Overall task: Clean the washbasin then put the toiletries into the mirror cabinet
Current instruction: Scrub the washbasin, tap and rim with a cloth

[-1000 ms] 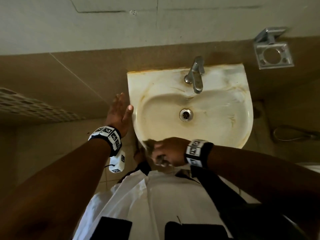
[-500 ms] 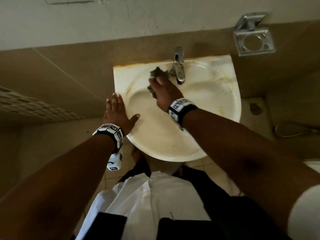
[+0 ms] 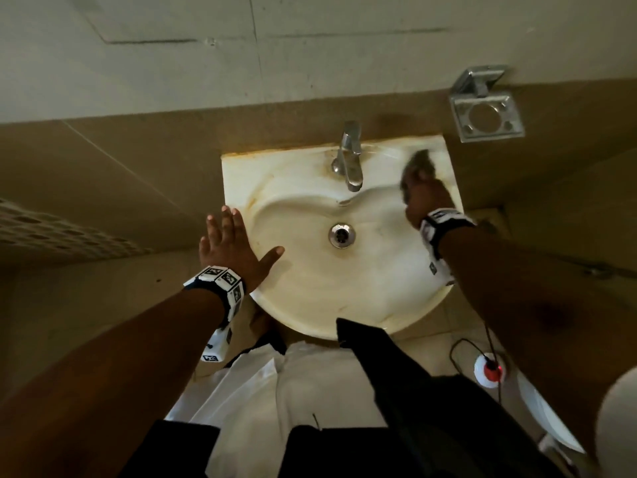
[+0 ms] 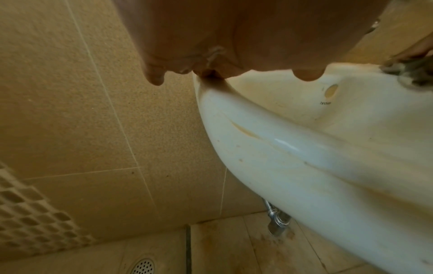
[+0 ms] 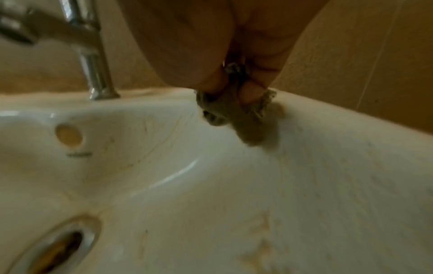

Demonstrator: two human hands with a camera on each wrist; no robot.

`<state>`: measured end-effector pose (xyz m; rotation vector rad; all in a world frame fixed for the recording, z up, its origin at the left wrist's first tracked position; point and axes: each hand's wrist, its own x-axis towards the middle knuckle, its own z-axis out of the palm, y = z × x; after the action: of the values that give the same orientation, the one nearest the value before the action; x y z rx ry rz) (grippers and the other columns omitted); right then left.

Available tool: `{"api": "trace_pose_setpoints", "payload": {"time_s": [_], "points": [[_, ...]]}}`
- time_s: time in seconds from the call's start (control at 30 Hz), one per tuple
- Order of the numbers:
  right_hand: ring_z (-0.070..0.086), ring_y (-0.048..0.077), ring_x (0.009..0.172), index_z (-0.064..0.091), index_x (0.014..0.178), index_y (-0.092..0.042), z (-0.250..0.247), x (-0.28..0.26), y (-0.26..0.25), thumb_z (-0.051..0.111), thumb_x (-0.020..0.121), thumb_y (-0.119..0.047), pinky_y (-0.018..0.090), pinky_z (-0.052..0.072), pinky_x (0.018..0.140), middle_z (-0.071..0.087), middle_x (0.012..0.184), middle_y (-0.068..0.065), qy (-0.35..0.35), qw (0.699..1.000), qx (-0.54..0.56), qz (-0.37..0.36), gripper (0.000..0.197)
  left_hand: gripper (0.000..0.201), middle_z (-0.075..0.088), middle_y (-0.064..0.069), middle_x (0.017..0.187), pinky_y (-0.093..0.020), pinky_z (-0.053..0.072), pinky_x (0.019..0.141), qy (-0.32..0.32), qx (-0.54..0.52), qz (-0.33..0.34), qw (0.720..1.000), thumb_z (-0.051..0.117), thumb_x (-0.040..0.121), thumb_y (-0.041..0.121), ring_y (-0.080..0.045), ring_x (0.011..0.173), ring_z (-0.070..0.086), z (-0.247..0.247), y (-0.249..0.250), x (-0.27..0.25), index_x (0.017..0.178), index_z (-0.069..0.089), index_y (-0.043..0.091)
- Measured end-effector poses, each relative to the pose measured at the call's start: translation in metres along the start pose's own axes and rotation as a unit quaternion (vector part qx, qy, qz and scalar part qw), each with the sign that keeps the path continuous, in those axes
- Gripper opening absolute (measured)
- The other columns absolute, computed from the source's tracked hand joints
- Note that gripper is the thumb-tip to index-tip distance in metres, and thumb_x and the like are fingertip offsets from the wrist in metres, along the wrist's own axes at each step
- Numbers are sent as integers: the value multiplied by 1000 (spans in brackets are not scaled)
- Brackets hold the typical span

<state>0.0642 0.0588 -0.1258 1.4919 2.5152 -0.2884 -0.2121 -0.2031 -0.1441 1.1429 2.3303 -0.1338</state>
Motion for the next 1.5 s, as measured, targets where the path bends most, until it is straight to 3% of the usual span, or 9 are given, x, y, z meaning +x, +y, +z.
{"api": "trace_pose_setpoints", "payload": {"time_s": [0.33, 0.5, 0.73, 0.87, 0.97, 1.1, 1.23, 1.4, 1.5], "points": [[56, 13, 104, 35, 149, -30, -2, 43, -50, 45, 98, -24, 19, 40, 89, 56, 131, -2, 21, 966, 247, -69, 52, 113, -18, 0, 169, -53, 6, 125, 27, -86, -75, 993, 37, 84, 84, -33, 155, -14, 16, 19, -7, 160, -16, 19], [52, 27, 125, 52, 137, -28, -8, 61, 14, 49, 94, -25, 36, 40, 109, 49, 145, 7, -2, 975, 163, -151, 43, 121, -15, -3, 170, -49, 4, 126, 54, -113, -87, 988, 28, 75, 91, -31, 155, -12, 41, 44, -27, 161, -12, 15], [57, 32, 117, 64, 127, -25, -25, 32, 112, 59, 91, -9, 42, 46, 96, 60, 128, 9, -102, 959, -26, -263, 40, 114, -19, -4, 169, -51, 1, 126, 57, -129, -131, 981, 32, 83, 84, -28, 155, -18, 54, 73, -51, 160, -15, 14], [58, 20, 105, 67, 118, -31, -14, -14, 138, 61, 94, -27, 35, 49, 93, 61, 117, -3, -238, 865, -87, -433, 25, 113, -32, -1, 165, -51, -4, 125, 27, -117, -121, 985, 15, 72, 96, -25, 152, -28, 61, 73, -58, 155, -28, 32], [47, 14, 92, 66, 95, -38, -38, 6, 129, 62, 90, -9, 33, 43, 85, 56, 105, -3, -210, 909, 10, -359, 30, 112, -39, -1, 161, -52, -8, 124, -5, -87, -115, 990, 0, 60, 103, -26, 149, -35, 65, 74, -63, 147, -37, 43], [35, 12, 106, 49, 144, -19, -57, 62, 116, 52, 92, -1, 27, 25, 88, 51, 140, 17, -57, 967, 10, -246, 55, 119, -37, 0, 162, -54, -8, 124, -20, -82, -116, 990, -6, 53, 105, -26, 149, -35, 61, 76, -63, 152, -30, 42], [57, 22, 116, 62, 125, -24, -43, 61, 115, 61, 90, -7, 24, 38, 92, 59, 127, 2, -67, 964, -7, -257, 39, 123, -36, -1, 163, -54, -8, 124, -32, -64, -107, 992, -7, 52, 105, -27, 148, -35, 57, 78, -66, 154, -27, 39], [59, 38, 117, 76, 108, -12, -10, -29, 113, 70, 82, -8, 48, 45, 104, 63, 126, 17, -125, 875, -101, -457, 26, 120, -36, 0, 163, -57, -8, 123, -32, -49, -86, 995, -5, 55, 105, -28, 148, -36, 57, 76, -70, 152, -30, 39], [57, 24, 119, 71, 118, -22, 12, -80, 70, 61, 92, -21, 31, 42, 100, 60, 134, 4, -290, 844, -103, -439, 29, 121, -35, 0, 163, -58, -8, 123, -26, -46, -80, 995, -5, 54, 106, -27, 148, -36, 57, 75, -67, 152, -30, 40]]}}
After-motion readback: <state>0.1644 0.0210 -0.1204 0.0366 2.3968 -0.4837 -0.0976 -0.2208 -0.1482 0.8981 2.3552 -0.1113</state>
